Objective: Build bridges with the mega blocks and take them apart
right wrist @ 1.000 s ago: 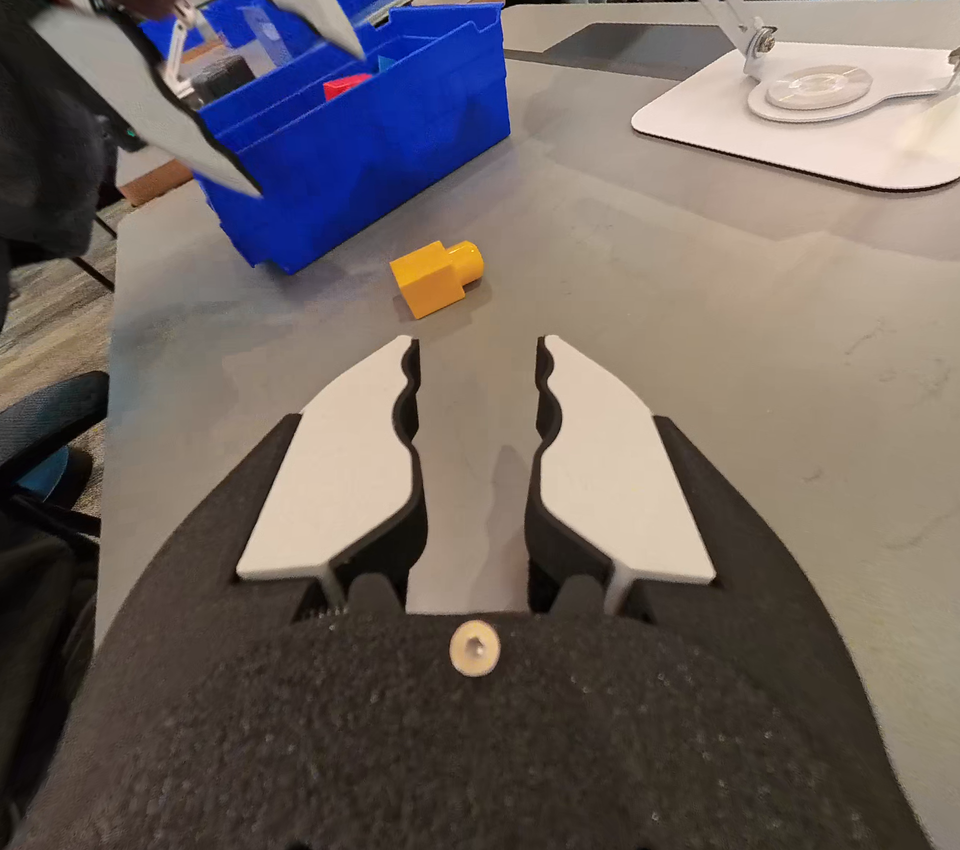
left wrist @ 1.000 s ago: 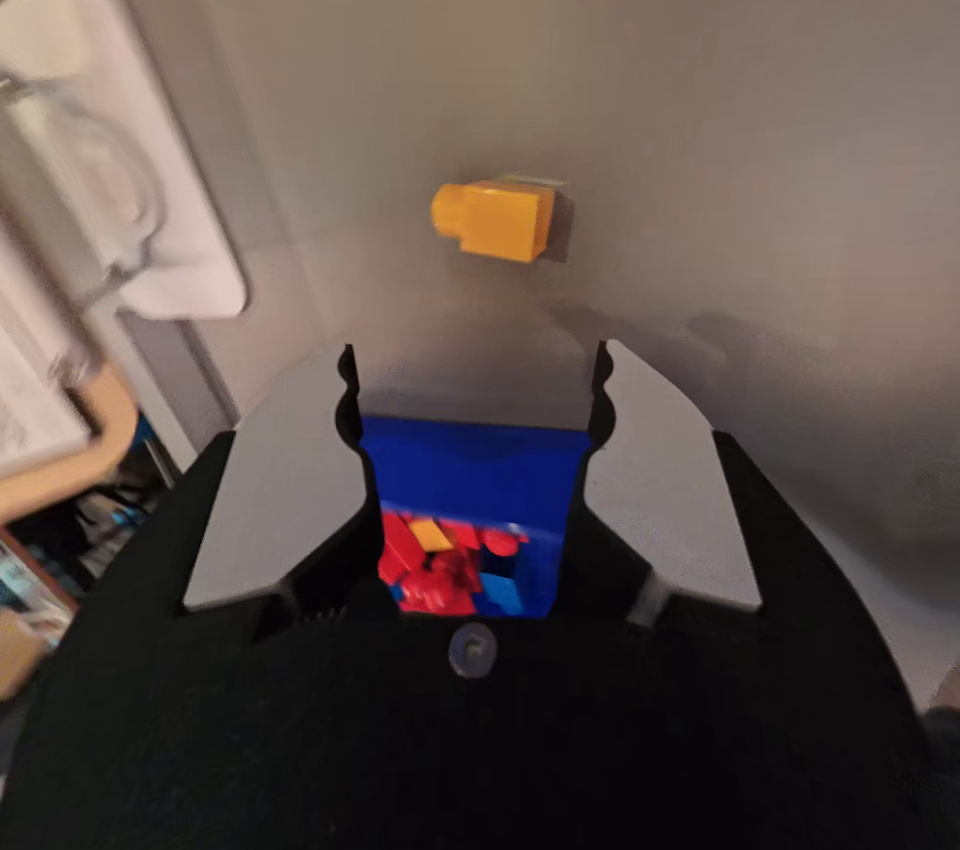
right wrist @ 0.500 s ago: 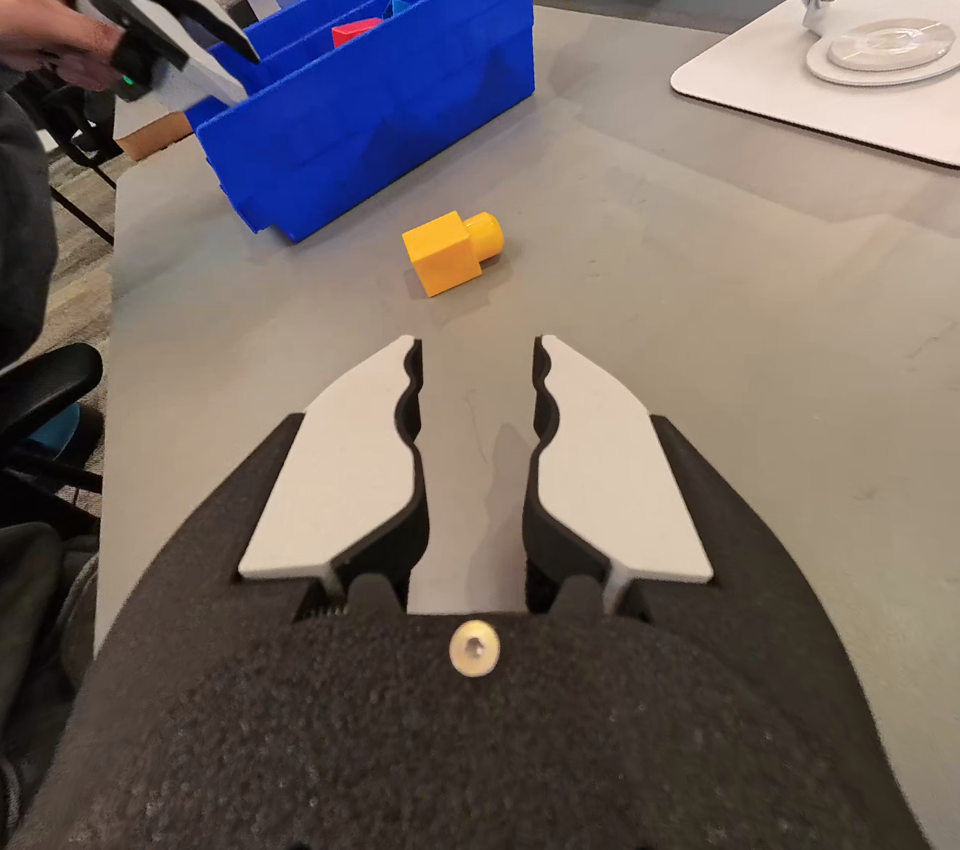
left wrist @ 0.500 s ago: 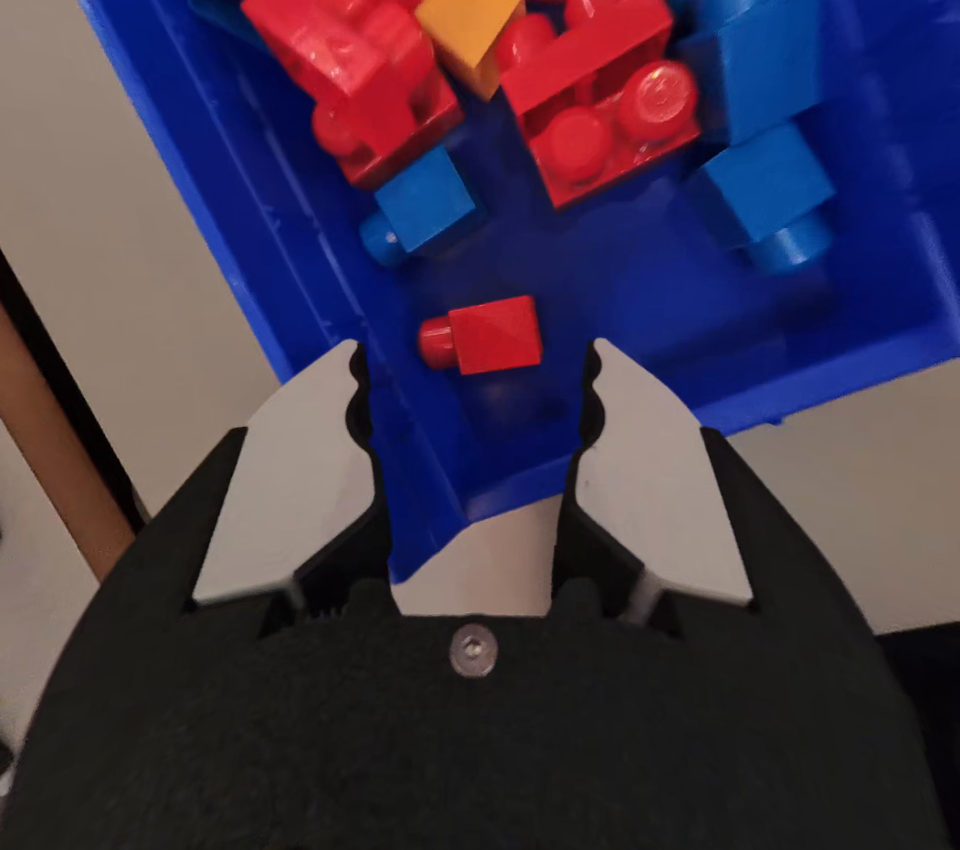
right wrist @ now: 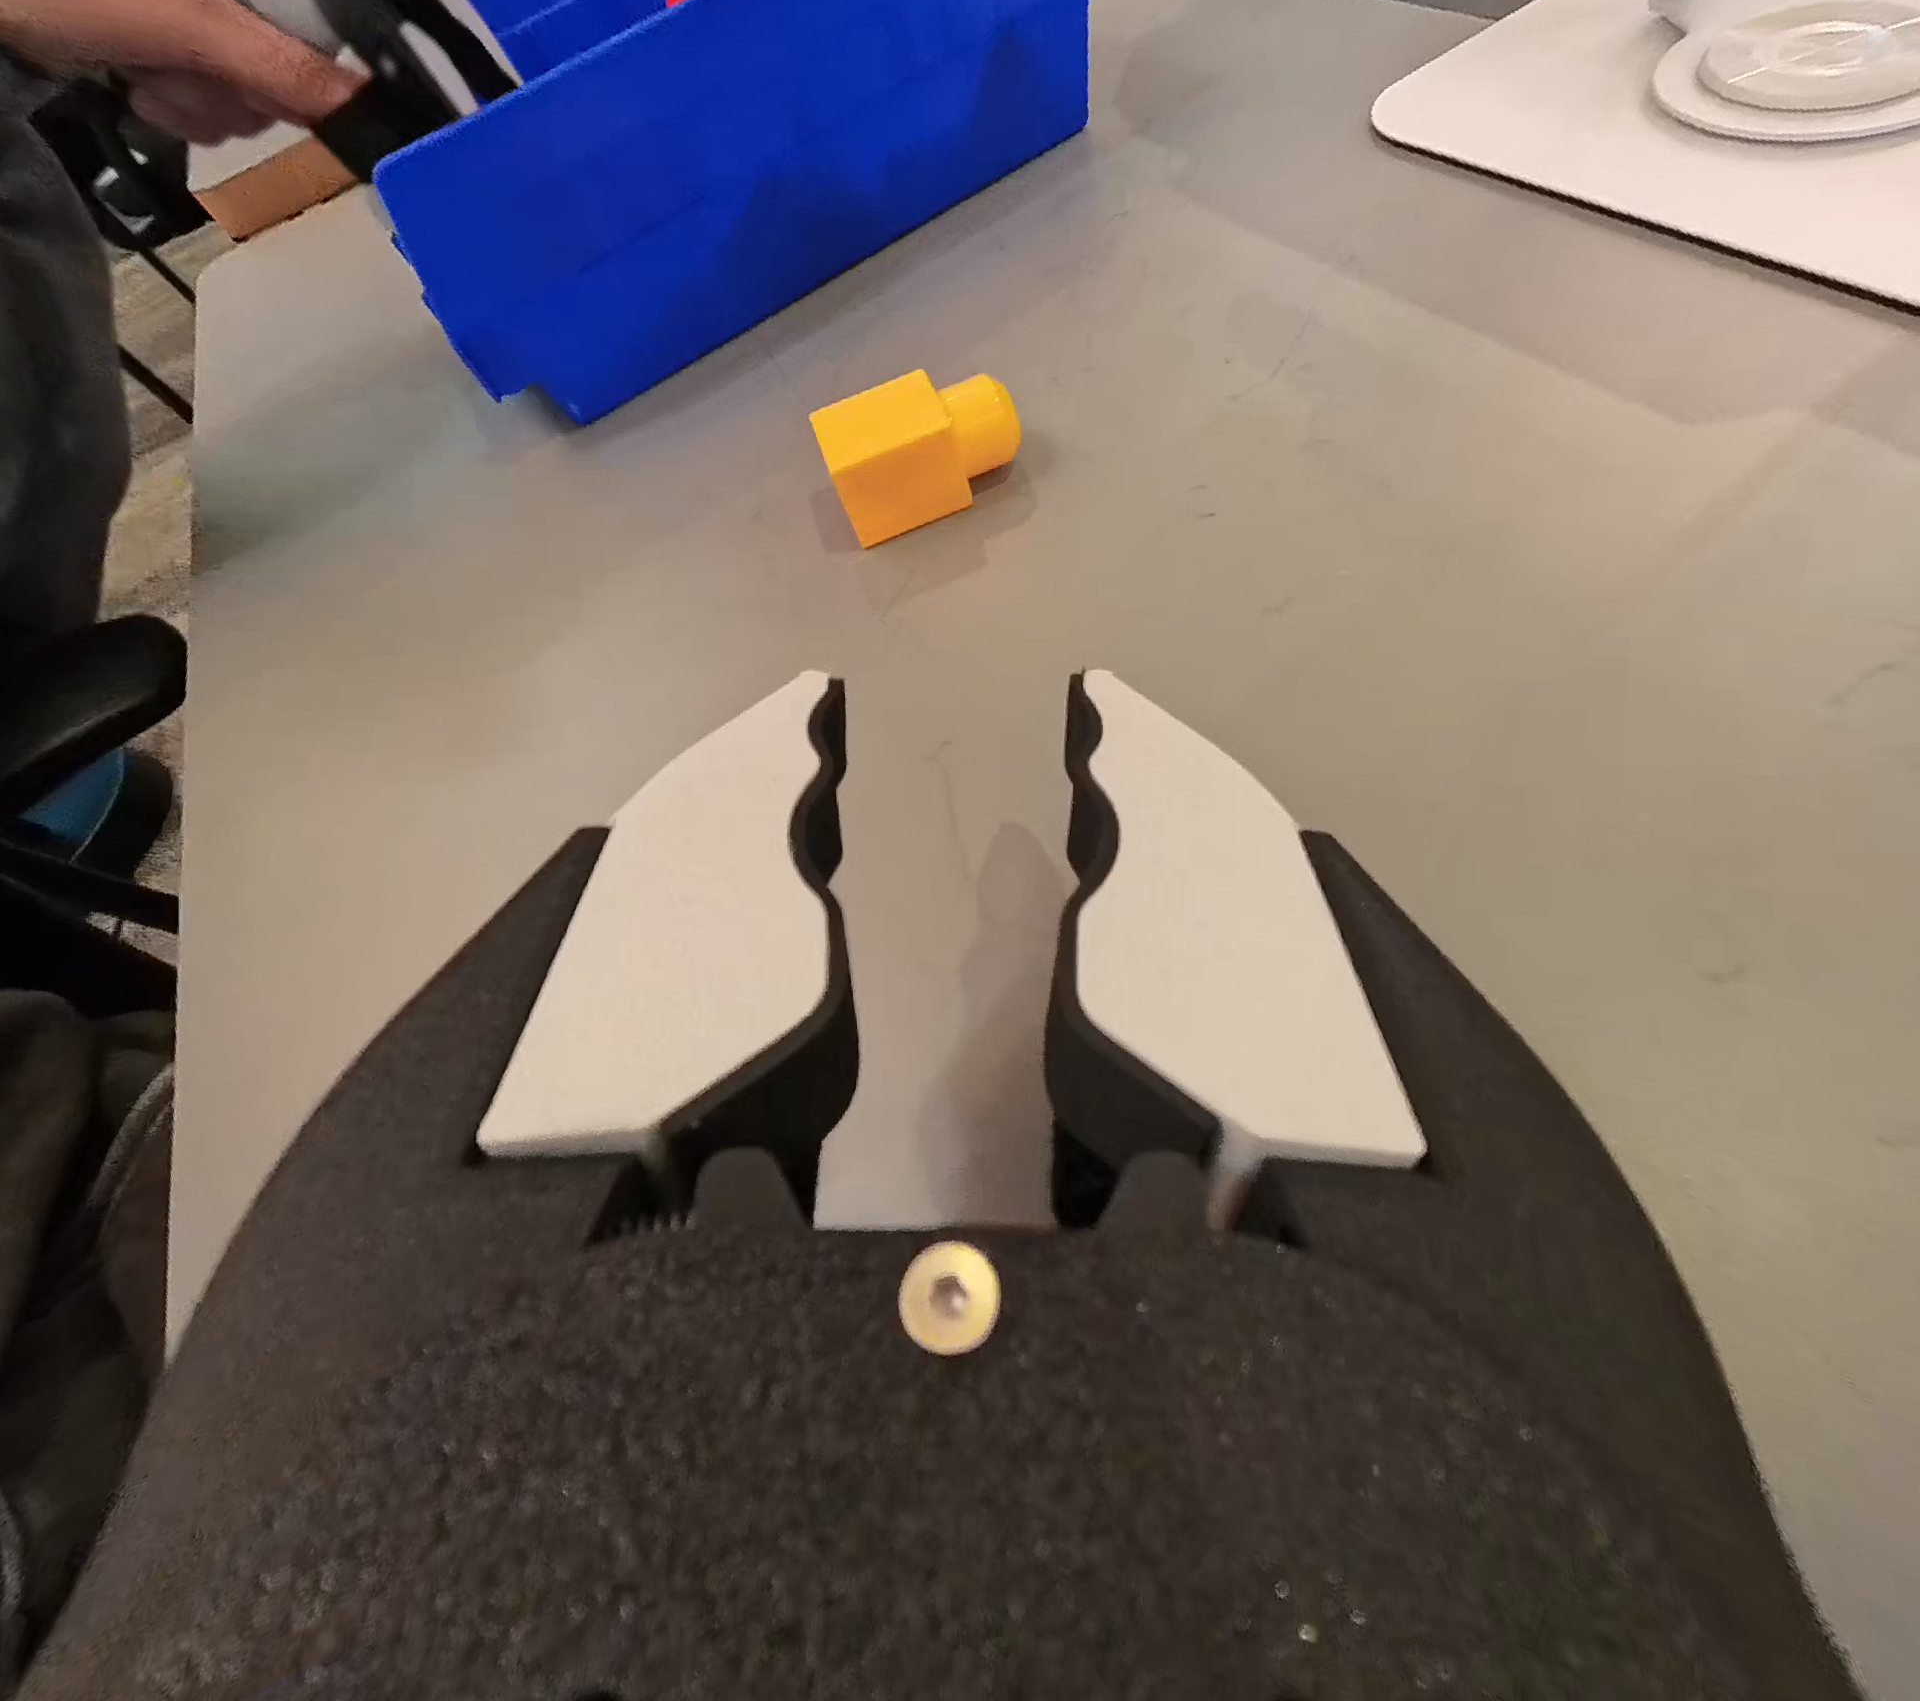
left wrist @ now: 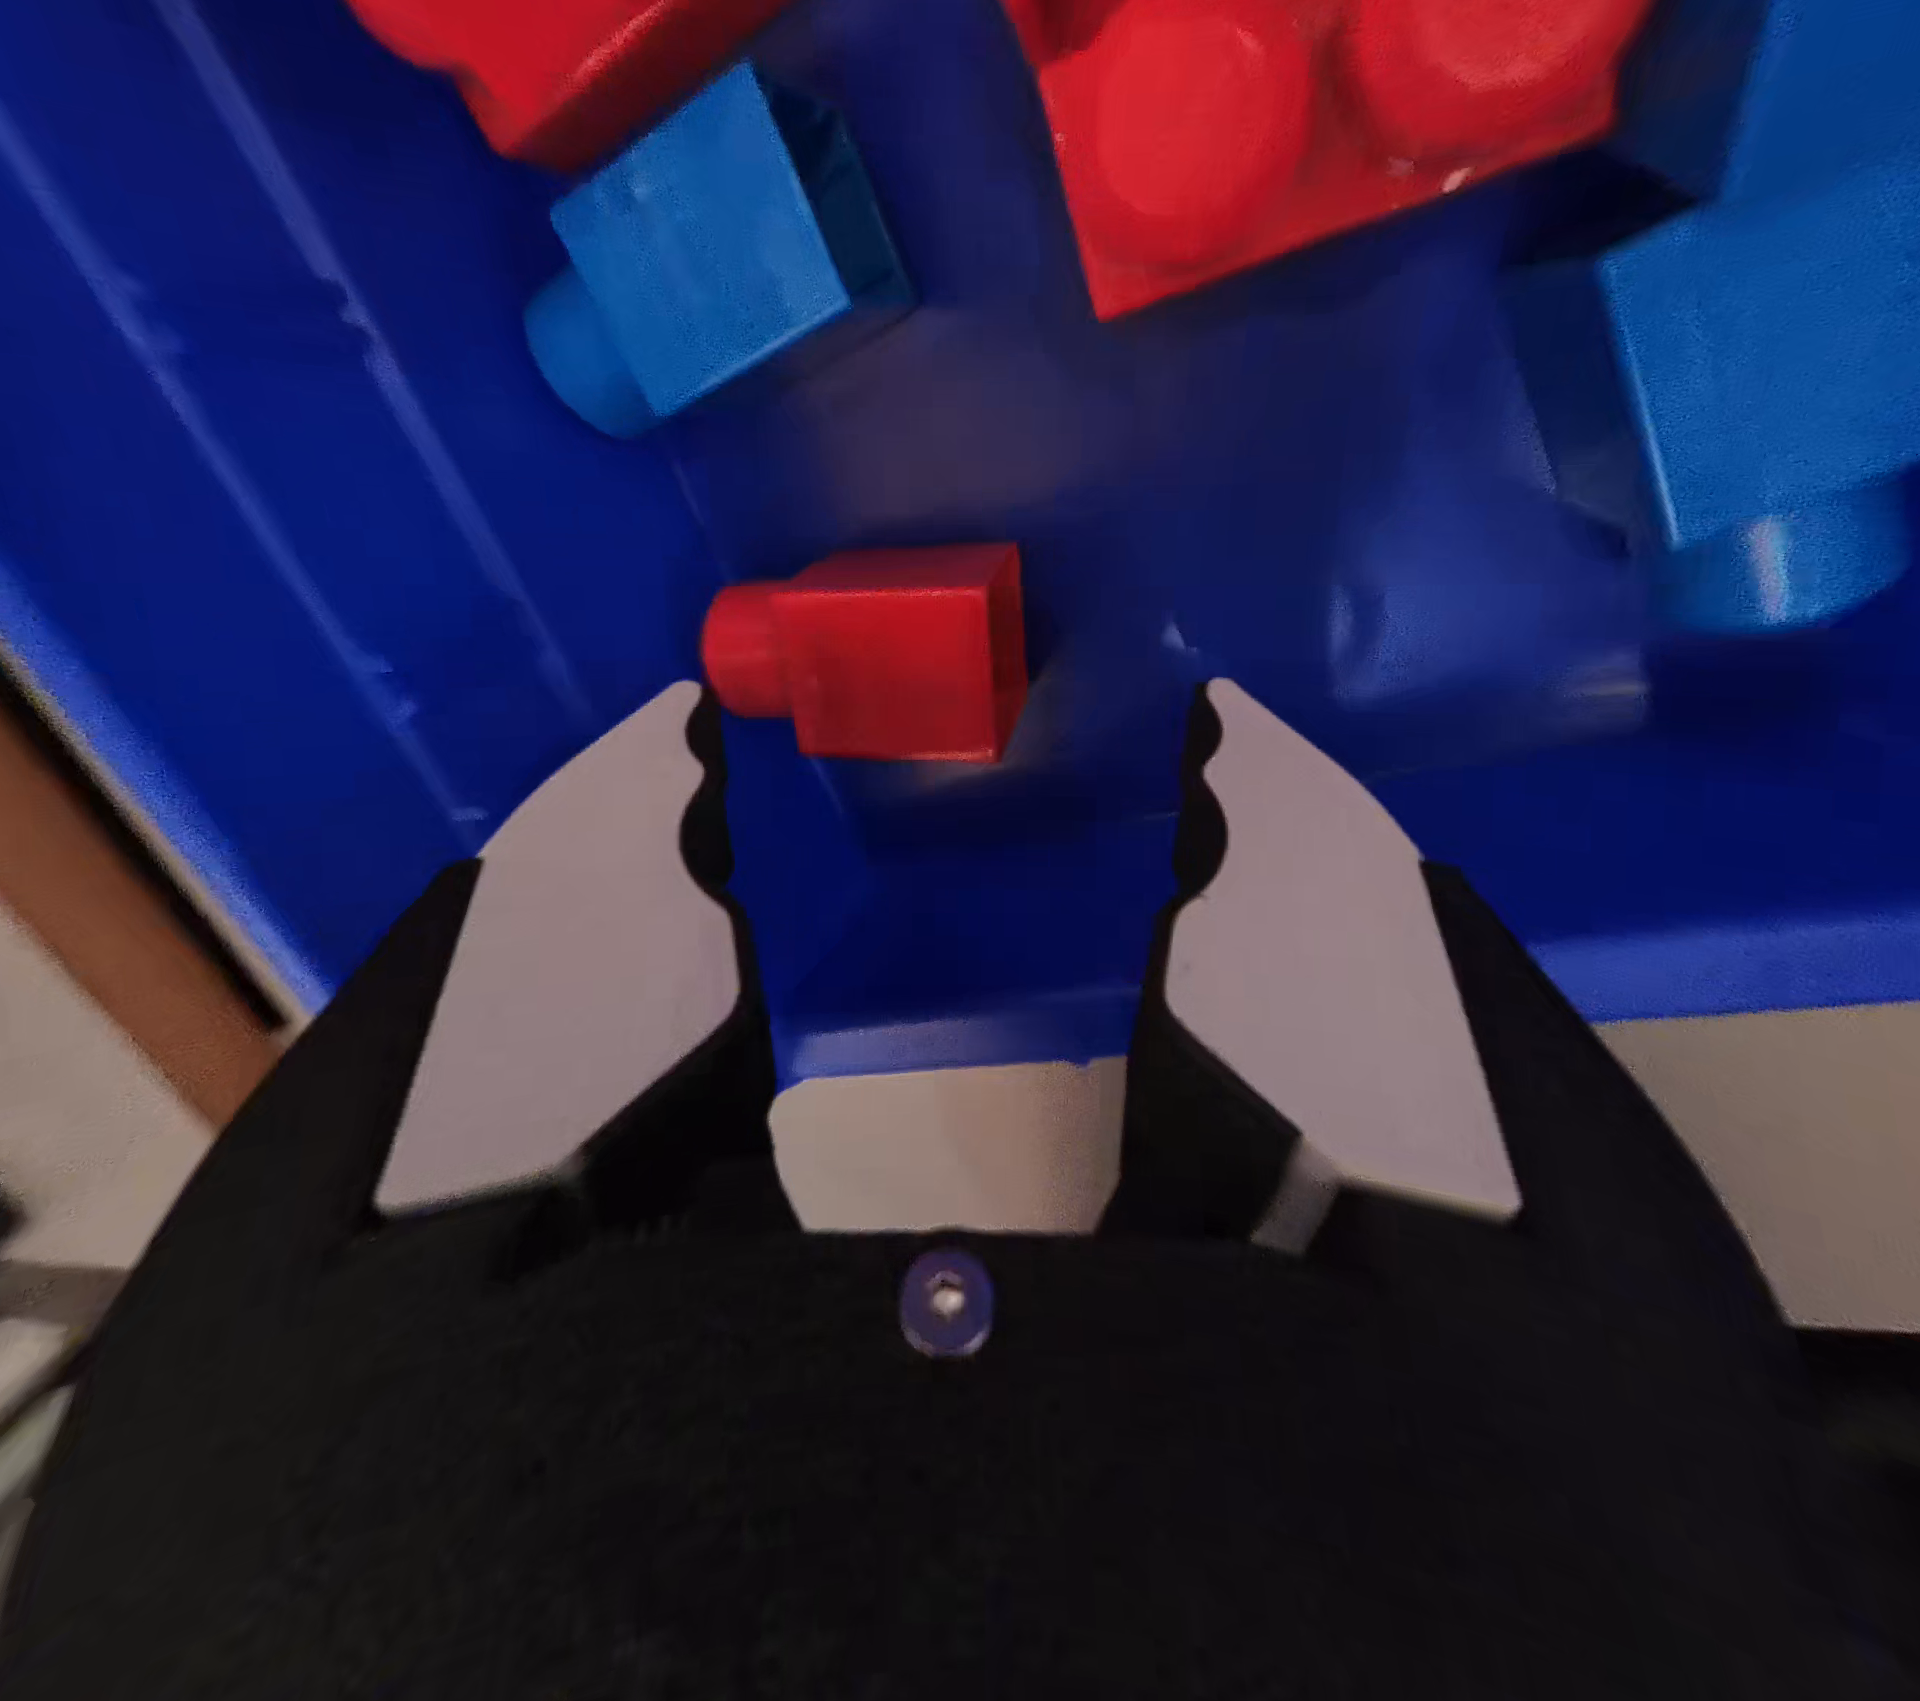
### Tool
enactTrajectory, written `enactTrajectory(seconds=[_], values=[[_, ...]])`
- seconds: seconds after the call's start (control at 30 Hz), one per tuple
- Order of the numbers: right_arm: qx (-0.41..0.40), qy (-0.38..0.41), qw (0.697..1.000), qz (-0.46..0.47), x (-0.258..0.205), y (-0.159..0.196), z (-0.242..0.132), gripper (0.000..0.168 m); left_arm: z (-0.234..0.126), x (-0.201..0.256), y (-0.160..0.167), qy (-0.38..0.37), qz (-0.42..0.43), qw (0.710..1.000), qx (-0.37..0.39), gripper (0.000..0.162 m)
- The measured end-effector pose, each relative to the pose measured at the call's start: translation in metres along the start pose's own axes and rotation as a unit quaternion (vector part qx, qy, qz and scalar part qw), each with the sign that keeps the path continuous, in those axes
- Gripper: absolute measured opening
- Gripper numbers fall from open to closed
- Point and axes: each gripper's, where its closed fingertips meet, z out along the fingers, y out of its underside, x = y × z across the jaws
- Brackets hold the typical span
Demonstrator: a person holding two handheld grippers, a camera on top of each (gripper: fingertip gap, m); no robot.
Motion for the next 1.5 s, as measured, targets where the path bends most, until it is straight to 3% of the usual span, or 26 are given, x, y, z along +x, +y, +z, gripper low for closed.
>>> enactTrajectory(seconds=[0.13, 0.2, 0.37, 0.57, 0.73, 0.9, 1.07, 1.2, 1.33, 1.5], values=[[-0.012, 0.004, 1.000, -0.018, -0.002, 0.003, 0.003, 0.040, 0.010, -0.003, 0.001, 0.051, -0.065, 0.996, -0.025, 0.078], [-0.016, 0.001, 1.000, -0.020, -0.003, 0.004, 0.003, 0.040, 0.011, -0.010, 0.003, 0.024, -0.056, 0.997, -0.038, 0.062], [-0.017, -0.006, 1.000, -0.017, -0.005, 0.004, 0.003, 0.040, 0.009, 0.001, -0.001, 0.052, -0.027, 0.998, -0.024, 0.059], [-0.016, -0.005, 1.000, -0.014, -0.004, 0.004, 0.003, 0.040, -0.031, 0.025, -0.018, 0.059, 0.113, 0.990, 0.063, 0.059], [-0.013, 0.002, 1.000, -0.011, -0.001, 0.003, 0.002, 0.039, -0.117, 0.081, -0.047, 0.033, 0.348, 0.910, 0.222, 0.058], [0.013, -0.004, 1.000, -0.010, -0.002, -0.005, -0.003, 0.037, -0.161, 0.163, -0.072, 0.065, 0.504, 0.817, 0.271, 0.058], [0.030, -0.014, 0.999, -0.013, -0.008, -0.007, -0.005, 0.036, -0.124, 0.225, -0.111, 0.047, 0.624, 0.749, 0.217, 0.058], [0.013, -0.018, 0.999, -0.039, -0.015, 0.000, -0.001, 0.037, -0.087, 0.260, -0.131, 0.052, 0.677, 0.715, 0.168, 0.058], [0.004, -0.023, 0.998, -0.059, -0.023, 0.003, 0.001, 0.037, -0.071, 0.275, -0.138, 0.054, 0.695, 0.700, 0.155, 0.058], [0.000, -0.032, 0.998, -0.056, -0.027, 0.003, 0.002, 0.037, -0.057, 0.278, -0.134, 0.060, 0.697, 0.701, 0.138, 0.057]])
